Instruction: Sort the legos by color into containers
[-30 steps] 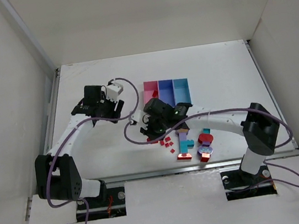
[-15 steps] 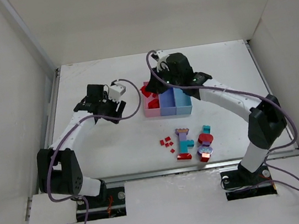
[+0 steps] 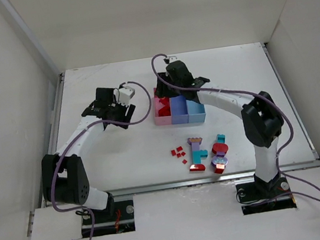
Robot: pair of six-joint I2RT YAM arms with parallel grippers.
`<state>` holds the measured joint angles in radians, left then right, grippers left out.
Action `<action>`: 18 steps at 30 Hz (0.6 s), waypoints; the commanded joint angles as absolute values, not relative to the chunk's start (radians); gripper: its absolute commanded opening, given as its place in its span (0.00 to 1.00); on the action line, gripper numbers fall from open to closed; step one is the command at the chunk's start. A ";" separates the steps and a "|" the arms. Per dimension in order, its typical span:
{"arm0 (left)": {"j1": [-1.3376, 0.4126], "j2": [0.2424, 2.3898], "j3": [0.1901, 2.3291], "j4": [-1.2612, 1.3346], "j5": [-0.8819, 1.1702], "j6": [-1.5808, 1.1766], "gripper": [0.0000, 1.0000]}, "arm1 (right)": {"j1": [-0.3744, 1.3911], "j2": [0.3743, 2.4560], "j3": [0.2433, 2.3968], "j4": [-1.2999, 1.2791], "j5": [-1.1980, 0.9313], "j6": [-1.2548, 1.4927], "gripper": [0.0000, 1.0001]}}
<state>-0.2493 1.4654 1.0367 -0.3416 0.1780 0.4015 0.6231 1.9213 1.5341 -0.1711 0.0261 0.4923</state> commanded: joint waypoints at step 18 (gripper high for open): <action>-0.281 1.471 1.063 -0.270 0.129 0.337 0.62 | 0.765 1.580 1.260 -0.438 -0.195 -0.103 0.78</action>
<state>-0.2665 1.4765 1.0370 -0.3153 0.1478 0.3653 0.7654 1.5635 1.3422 -0.3096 -0.1150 0.0124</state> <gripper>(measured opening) 0.621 0.783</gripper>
